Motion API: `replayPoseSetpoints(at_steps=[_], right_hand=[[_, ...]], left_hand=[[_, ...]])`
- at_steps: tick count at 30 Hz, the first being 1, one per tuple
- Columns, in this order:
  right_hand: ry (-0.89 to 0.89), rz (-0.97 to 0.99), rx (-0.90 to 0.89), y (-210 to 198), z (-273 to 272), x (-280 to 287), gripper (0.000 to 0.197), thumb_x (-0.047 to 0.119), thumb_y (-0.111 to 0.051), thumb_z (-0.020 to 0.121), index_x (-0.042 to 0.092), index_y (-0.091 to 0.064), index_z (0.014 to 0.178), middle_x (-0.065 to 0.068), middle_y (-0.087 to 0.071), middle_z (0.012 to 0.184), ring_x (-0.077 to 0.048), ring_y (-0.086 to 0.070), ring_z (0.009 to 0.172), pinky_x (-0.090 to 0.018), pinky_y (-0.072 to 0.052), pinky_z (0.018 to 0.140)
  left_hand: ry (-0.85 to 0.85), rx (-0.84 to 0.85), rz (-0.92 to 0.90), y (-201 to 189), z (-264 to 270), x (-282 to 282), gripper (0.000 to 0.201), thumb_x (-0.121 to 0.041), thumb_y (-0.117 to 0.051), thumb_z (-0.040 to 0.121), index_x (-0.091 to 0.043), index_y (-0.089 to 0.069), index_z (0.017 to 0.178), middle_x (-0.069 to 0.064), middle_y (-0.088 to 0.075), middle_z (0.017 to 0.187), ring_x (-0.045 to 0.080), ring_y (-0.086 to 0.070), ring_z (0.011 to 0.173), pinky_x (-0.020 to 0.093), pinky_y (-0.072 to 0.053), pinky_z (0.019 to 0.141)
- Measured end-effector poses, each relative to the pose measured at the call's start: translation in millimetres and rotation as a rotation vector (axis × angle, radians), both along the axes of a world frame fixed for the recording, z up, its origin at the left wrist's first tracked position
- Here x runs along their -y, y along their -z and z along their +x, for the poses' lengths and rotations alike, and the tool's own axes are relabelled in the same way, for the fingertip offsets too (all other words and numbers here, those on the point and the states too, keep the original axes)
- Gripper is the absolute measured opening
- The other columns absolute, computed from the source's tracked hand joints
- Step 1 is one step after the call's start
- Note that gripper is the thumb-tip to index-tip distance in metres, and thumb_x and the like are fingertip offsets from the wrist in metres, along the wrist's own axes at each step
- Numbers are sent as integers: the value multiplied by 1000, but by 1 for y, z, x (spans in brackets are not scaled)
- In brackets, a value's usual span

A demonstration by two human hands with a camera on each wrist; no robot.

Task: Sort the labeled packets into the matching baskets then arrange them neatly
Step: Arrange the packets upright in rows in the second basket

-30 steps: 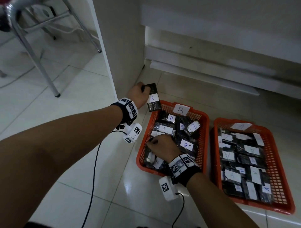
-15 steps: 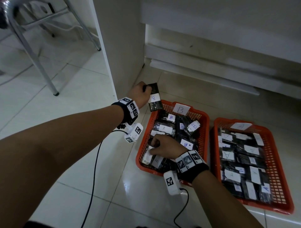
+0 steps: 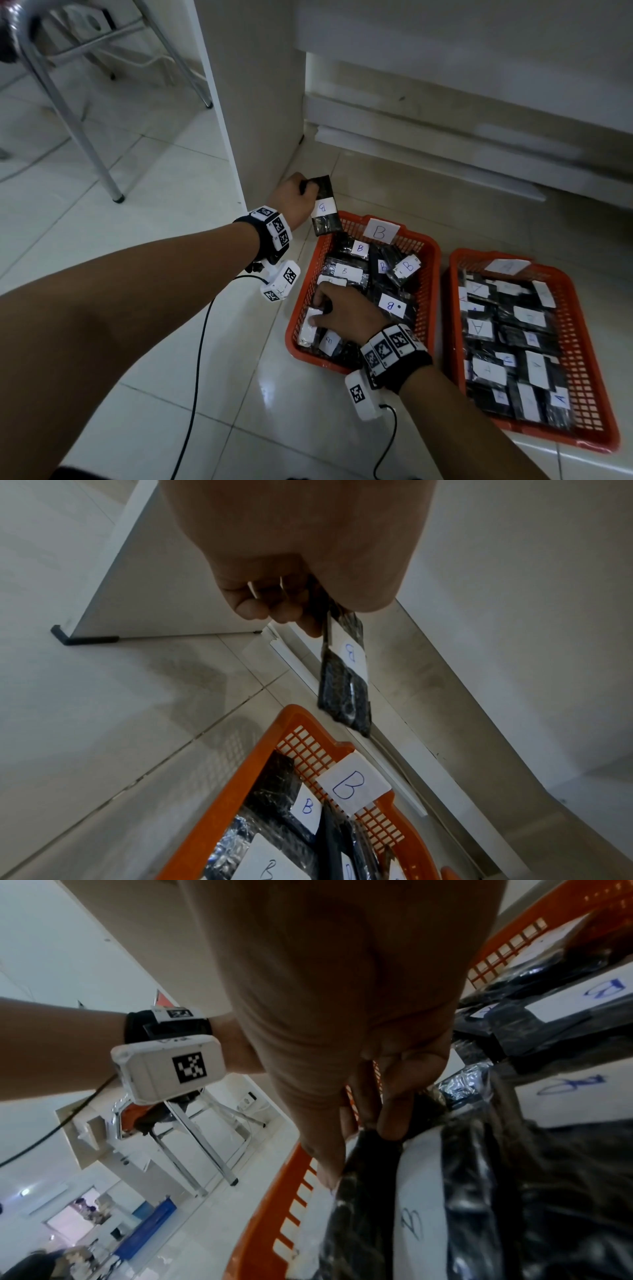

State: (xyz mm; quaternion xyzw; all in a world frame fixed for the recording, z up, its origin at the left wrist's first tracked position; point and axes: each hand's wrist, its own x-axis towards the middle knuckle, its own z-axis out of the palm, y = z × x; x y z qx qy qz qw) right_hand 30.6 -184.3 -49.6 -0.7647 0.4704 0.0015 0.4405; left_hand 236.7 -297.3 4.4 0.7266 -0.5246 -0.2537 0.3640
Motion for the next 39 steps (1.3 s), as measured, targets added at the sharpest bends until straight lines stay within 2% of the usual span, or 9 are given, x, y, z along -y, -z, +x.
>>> replayPoseSetpoints(at_steps=[3, 6, 10, 16, 19, 22, 27, 35, 39], right_hand=[[-85, 56, -47, -9, -1, 2, 51, 51, -92, 68, 34, -57, 100, 12, -70, 101, -8, -67, 93, -39, -59, 86], [-162, 46, -130, -13, 0, 0, 61, 46, -96, 65, 32, -54, 107, 13, -68, 107, -10, -65, 98, -36, -56, 88], [-184, -38, -107, -13, 3, -6, 59, 40, -96, 69, 31, -50, 105, 17, -64, 104, -11, -63, 96, -27, -48, 74], [-163, -100, -175, -18, -9, 3, 60, 62, -82, 76, 32, -53, 118, 7, -54, 115, -13, -57, 103, -35, -53, 86], [-213, -141, -245, -21, -18, 6, 59, 53, -85, 75, 25, -56, 117, 6, -59, 108, -14, -58, 98, -32, -48, 73], [-291, -146, -304, -15, -21, 3, 49, 32, -85, 78, 21, -59, 117, 6, -59, 105, -16, -57, 96, -31, -45, 72], [-214, -114, -245, -10, -31, 2, 42, 17, -82, 80, 19, -61, 117, 5, -61, 100, -15, -57, 91, -23, -38, 62], [0, 83, -77, -50, -47, 31, 9, 24, -69, 97, 21, -78, 101, 11, -74, 97, -7, -69, 90, -25, -56, 81], [303, -22, -32, -61, -72, 62, 10, 23, -66, 100, 22, -74, 94, 4, -74, 94, -14, -67, 84, -31, -53, 73]], left_hand=[[14, 10, -3, 1, 0, 1, 25, -34, -47, 103, -11, -58, 100, 9, -66, 91, 25, -62, 78, 30, -45, 63], [19, 23, 0, 4, -4, 3, 26, -36, -47, 101, -13, -59, 99, 8, -67, 90, 23, -63, 76, 32, -49, 65], [25, 35, -4, 3, -8, 4, 22, -33, -47, 103, -13, -57, 98, 3, -62, 85, 10, -56, 67, 24, -37, 54], [27, 11, 1, 4, -3, 4, 27, -37, -46, 101, -14, -58, 101, 8, -67, 90, 26, -64, 80, 35, -51, 69], [18, 15, -1, 6, -1, 5, 31, -39, -45, 100, -12, -59, 102, 9, -68, 91, 27, -65, 81, 36, -53, 71], [17, 29, -2, 7, -6, 7, 31, -39, -46, 100, -11, -60, 103, 8, -67, 89, 25, -63, 77, 34, -51, 67], [48, 17, -24, 1, -19, 8, 27, -31, -47, 103, -7, -59, 101, 2, -61, 82, 15, -55, 68, 24, -36, 53], [30, 7, -23, 0, -15, 8, 24, -31, -47, 104, -10, -56, 97, 3, -60, 83, 15, -54, 68, 22, -35, 53], [31, 19, -10, 0, -8, 5, 25, -33, -46, 104, -10, -57, 102, 8, -65, 90, 23, -60, 76, 31, -46, 63]])
